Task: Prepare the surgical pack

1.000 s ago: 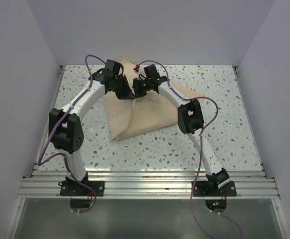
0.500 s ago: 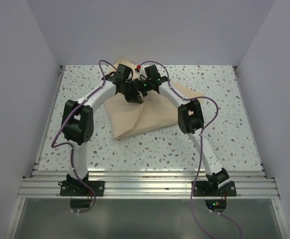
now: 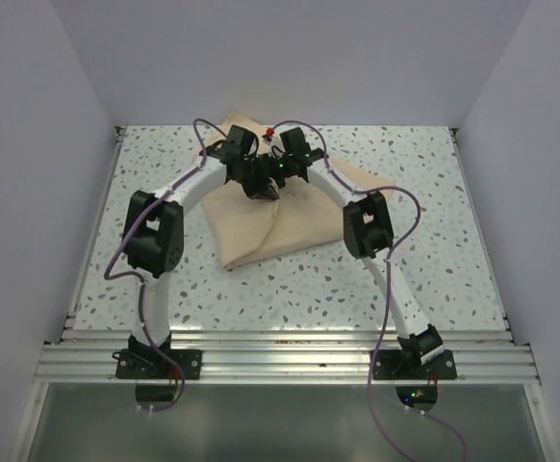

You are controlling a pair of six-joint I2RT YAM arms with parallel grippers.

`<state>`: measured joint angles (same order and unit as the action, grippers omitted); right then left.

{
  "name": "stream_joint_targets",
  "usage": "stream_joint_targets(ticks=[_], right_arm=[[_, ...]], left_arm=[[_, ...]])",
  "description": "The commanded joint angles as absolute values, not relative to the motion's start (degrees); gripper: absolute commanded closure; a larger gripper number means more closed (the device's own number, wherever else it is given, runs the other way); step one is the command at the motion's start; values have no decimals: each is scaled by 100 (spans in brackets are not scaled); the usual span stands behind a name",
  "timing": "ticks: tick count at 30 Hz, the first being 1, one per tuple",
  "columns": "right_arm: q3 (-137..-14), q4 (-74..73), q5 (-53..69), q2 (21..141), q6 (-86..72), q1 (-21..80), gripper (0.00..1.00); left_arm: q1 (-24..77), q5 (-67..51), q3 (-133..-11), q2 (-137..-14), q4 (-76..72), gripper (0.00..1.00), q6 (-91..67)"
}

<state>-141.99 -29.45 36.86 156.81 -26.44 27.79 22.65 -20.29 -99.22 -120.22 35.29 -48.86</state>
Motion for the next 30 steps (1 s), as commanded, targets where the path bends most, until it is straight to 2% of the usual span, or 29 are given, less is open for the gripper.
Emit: stream_joint_targets(ticks=[1, 12, 15, 18, 21, 27, 28, 30], right_arm=[[-14186, -2672, 3480, 15662, -2804, 2733, 93], [-14229, -2646, 3533, 15627, -3243, 2549, 85], [-14264, -2637, 3481, 15557, -3410, 2426, 78], [-14343, -2619, 3410, 15469, -3594, 2312, 64], [-14537, -2610, 3358, 15434, -3753, 2163, 59], [-14555, -2785, 3278, 15048, -3903, 1714, 53], [-14520, -2856, 3261, 14925, -3833, 1618, 53], [-14441, -3092, 3191, 14749, -3727, 1556, 53]], left_arm=[[2347, -2180, -10046, -12102, 3067, 100, -4992], [2338, -2180, -9914, -12270, 2971, 100, -4939], [2338, -2206, -9835, -12278, 2936, 99, -4922], [2338, -2206, -9782, -12278, 2927, 99, -4913], [2320, -2189, -9826, -12305, 2953, 98, -4887], [2259, -2171, -10125, -12454, 3076, 86, -4860], [2250, -2188, -10169, -12480, 3041, 78, -4869], [2241, -2241, -10370, -12612, 3085, 70, -4869]])
